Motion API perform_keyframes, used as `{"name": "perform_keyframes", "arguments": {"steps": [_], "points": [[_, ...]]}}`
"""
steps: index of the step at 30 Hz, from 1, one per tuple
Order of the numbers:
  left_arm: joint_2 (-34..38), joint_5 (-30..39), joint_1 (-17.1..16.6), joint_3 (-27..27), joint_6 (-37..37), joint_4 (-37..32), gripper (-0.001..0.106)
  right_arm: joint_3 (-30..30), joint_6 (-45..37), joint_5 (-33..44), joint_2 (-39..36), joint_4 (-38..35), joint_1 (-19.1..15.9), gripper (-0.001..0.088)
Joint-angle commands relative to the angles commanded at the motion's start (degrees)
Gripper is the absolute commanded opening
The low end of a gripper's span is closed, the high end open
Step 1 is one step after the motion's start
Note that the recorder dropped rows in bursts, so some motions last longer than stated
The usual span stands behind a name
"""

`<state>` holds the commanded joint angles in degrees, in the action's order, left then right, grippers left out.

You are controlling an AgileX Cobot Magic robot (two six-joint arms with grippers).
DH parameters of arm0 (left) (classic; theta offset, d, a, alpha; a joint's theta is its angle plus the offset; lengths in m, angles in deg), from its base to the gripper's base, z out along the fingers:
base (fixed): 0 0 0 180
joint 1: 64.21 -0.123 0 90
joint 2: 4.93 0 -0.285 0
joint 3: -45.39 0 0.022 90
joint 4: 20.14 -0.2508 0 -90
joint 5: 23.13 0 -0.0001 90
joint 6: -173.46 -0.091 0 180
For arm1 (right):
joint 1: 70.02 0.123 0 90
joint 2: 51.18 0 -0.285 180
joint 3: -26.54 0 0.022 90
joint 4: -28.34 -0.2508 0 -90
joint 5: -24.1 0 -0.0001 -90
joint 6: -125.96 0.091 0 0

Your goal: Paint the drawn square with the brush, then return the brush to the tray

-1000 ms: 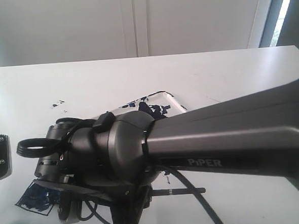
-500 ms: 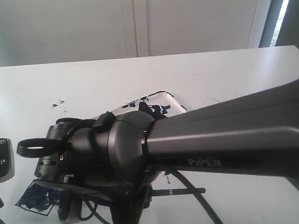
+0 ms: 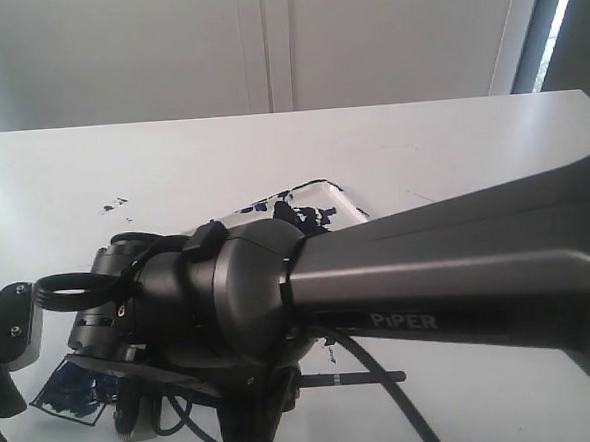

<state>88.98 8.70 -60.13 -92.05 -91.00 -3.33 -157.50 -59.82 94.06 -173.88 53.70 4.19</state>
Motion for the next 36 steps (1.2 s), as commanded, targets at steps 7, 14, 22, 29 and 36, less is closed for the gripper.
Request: {"name": "perform_keyframes", "arguments": {"steps": [7, 14, 22, 29, 36], "points": [[2.5, -2.6, 0.0, 0.0, -2.6, -2.7, 0.059, 0.0, 0.0, 0.0, 0.0, -0.1, 0.0, 0.0], [3.3, -5.5, 0.0, 0.3, -2.4, -2.7, 0.059, 0.0, 0.0, 0.0, 0.0, -0.1, 0.0, 0.0], [3.3, -9.1, 0.0, 3.2, -2.7, -2.5, 0.059, -0.3, 0.2, 0.0, 2.6, -0.3, 0.0, 0.0], [3.3, -9.1, 0.0, 3.2, -2.7, -2.5, 0.059, -0.3, 0.6, 0.0, 2.8, -0.8, 0.0, 0.0], [3.3, -9.4, 0.0, 3.2, -2.7, -2.5, 0.059, -0.3, 0.2, 0.0, 2.8, -1.7, 1.5, 0.0]]}}
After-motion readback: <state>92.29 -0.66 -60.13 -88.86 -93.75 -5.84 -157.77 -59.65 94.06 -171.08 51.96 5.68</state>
